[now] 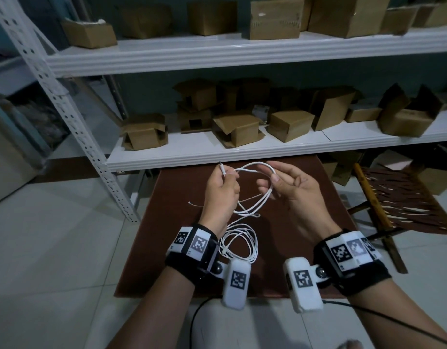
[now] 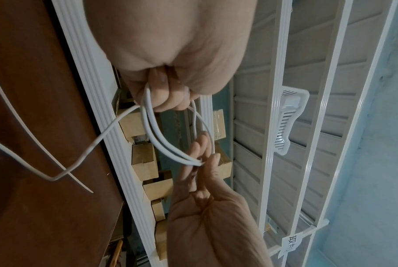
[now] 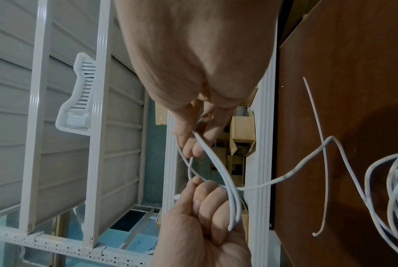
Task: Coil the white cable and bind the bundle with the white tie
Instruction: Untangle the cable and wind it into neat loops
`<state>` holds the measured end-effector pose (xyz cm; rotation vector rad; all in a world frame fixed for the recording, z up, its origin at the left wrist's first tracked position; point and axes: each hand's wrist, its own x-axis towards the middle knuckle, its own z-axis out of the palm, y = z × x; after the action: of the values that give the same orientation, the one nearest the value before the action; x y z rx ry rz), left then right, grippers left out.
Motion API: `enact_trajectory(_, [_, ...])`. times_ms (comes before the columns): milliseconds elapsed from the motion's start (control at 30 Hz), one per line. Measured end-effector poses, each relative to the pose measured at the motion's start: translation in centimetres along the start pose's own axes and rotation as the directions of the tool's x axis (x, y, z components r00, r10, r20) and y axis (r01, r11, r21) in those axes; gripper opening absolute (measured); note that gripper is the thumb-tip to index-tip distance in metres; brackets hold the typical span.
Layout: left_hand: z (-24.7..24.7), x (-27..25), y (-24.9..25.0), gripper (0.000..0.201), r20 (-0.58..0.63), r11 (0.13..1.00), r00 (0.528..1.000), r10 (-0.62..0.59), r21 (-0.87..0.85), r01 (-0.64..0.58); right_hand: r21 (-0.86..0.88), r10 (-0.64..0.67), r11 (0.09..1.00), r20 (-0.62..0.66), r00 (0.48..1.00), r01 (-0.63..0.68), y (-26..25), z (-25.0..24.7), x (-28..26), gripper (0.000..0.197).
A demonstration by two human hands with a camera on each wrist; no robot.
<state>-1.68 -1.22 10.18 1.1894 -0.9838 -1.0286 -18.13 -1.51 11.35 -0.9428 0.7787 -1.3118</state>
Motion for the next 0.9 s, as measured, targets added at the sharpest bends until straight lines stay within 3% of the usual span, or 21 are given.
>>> enact_trajectory(233, [0.0, -0.3, 0.7, 0.017, 0.038, 0.999, 0.999, -0.011, -0.049, 0.013, 0.055, 0.042, 0.998, -0.072, 0.997, -0.038, -0.3, 0.1, -0.1, 0.042])
enact_trajectory(400, [-0.2, -0.1, 0.8, 0.019, 0.045, 0.998, 0.999, -0.028, -0.059, 0.03, 0.048, 0.098, 0.994, -0.081, 0.992, -0.094, -0.2, -0.1, -0.2, 0.032])
enact_trajectory(600, [0.3, -0.4, 0.6, 0.012, 0.124, 0.987, 0.98, -0.156, 0.057, 0.15, 0.085, 0.109, 0.991, -0.084, 0.99, -0.101, -0.6, -0.2, -0.1, 0.027])
enact_trajectory(733, [0.6, -0.7, 0.2, 0.019, 0.113, 0.985, 0.981, -0.157, 0.092, 0.147, 0.1, 0.09, 0.991, -0.065, 0.994, -0.084, -0.7, 0.1, -0.2, 0.027])
enact_trajectory(833, [0.6, -0.5, 0.0, 0.006, 0.138, 0.976, 0.971, -0.194, 0.124, 0.177, 0.085, 0.063, 0.995, -0.063, 0.996, -0.058, -0.9, 0.3, -0.4, 0.025])
enact_trajectory(900, [0.6, -0.4, -0.4, 0.01, 0.158, 0.961, 0.957, -0.243, 0.171, 0.216, 0.078, 0.05, 0.996, -0.062, 0.997, -0.045, -1.1, 0.5, -0.6, 0.027])
